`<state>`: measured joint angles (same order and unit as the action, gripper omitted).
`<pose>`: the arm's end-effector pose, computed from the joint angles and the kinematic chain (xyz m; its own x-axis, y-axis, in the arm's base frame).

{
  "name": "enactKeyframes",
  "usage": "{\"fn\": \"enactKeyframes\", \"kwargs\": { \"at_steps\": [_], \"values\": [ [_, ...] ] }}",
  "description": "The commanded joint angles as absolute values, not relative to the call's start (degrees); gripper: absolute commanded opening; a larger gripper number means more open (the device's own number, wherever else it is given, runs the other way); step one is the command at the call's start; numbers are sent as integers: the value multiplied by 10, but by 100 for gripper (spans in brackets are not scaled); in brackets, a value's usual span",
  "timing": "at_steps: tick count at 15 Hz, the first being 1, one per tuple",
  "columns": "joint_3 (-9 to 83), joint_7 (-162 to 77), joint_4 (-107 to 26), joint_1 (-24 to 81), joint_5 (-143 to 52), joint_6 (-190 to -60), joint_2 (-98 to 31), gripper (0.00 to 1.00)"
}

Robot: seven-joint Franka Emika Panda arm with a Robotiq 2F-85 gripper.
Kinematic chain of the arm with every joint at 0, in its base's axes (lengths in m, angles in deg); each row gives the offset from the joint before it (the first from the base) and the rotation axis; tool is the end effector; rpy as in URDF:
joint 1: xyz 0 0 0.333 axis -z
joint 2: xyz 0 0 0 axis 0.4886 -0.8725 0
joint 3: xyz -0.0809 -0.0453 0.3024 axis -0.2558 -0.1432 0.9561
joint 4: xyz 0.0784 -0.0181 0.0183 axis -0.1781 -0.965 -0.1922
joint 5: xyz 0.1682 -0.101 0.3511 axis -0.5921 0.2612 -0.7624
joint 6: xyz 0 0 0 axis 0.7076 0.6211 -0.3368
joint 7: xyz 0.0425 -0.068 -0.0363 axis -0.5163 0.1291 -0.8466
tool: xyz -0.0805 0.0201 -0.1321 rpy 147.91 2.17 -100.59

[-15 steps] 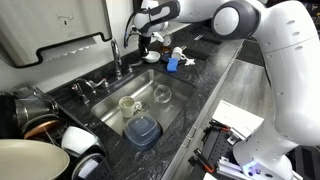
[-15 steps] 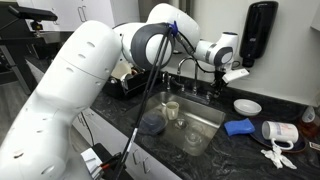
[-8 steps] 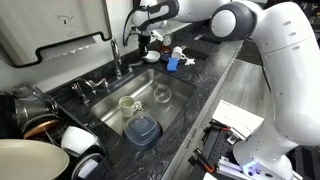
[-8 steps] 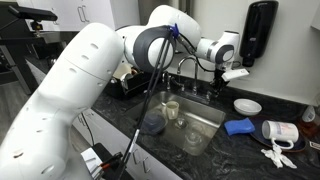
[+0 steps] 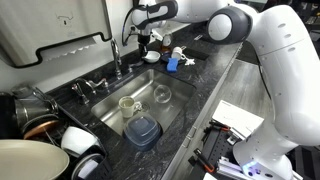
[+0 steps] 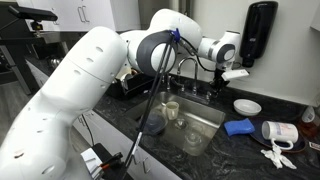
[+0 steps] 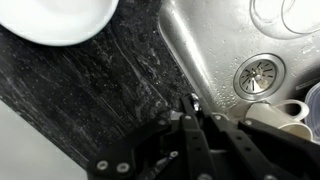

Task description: Open the faucet then close the faucet

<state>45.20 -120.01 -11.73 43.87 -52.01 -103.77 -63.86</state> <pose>0.7668 -0.1496 0.2788 0.4914 0.8627 0.1194 0.8675 -0.4970 0.0210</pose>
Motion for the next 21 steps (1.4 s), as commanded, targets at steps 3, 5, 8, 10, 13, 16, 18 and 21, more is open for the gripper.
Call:
{"fn": "enactKeyframes", "kwargs": {
  "at_steps": [3,5,8,10,13,16,18,21],
  "values": [
    [473,-1220,-134,419,-530,-969,-618,2],
    [459,-1193,-148,400,-505,-982,-608,2],
    [443,-1111,-156,376,-471,-996,-604,2],
    [447,-1082,-153,372,-463,-984,-606,2],
    [454,-1058,-153,376,-465,-981,-605,2],
    [462,-1052,-154,382,-477,-978,-604,2],
    [465,-1045,-152,385,-485,-973,-605,2],
    [466,-1033,-148,386,-489,-966,-608,2]
  ]
}}
